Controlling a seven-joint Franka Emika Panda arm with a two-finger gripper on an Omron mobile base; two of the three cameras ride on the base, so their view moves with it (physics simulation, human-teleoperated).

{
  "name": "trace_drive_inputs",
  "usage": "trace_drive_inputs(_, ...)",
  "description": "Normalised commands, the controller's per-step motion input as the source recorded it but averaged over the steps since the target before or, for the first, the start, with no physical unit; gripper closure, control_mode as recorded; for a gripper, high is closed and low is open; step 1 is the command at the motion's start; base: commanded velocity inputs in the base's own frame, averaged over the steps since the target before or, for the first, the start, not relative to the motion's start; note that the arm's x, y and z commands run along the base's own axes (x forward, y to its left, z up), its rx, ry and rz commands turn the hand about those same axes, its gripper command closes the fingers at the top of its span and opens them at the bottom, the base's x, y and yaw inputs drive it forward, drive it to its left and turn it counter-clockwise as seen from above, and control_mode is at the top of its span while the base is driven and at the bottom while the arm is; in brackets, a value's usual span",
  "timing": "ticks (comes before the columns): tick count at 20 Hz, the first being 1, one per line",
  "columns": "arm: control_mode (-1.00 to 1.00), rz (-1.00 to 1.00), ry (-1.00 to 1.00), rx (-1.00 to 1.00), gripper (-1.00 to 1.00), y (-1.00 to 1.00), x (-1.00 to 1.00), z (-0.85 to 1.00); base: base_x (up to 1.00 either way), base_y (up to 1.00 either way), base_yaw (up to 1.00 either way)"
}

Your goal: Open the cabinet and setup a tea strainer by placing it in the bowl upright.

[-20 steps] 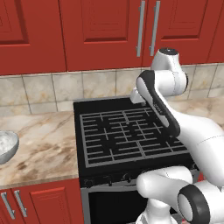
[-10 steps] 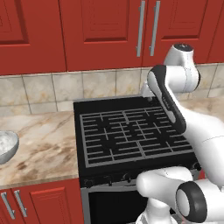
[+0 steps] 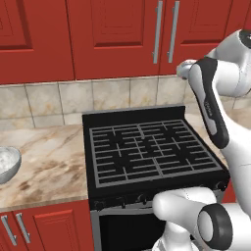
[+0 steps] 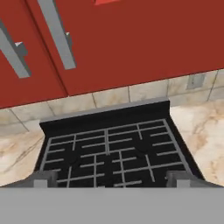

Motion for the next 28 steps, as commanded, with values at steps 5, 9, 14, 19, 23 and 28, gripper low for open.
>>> trace_drive_inputs(5, -1.00, -0.06, -0.34, -0.03, -1.00, 0.00, 0.00, 0.89, 0.00, 0.00, 0.00)
trace_drive_inputs(9, -1.00, -0.02, -0.06, -0.13, -1.00, 0.00, 0.00, 0.64, 0.00, 0.00, 0.00)
trace_drive_inputs(14, -1.00, -0.01, 0.03, -0.06, -1.00, 0.03, 0.03, 0.25, 0.00, 0.00, 0.00)
trace_drive_inputs(19, -1.00, 0.00, 0.00, 0.00, -1.00, 0.05, 0.13, 0.01, 0.00, 0.00, 0.00)
trace_drive_inputs(23, -1.00, 0.00, 0.00, 0.00, -1.00, 0.18, 0.11, 0.00, 0.00, 0.00, 0.00)
trace_drive_inputs(28, -1.00, 0.00, 0.00, 0.00, -1.00, 0.14, 0.18, 0.00, 0.00, 0.00, 0.00)
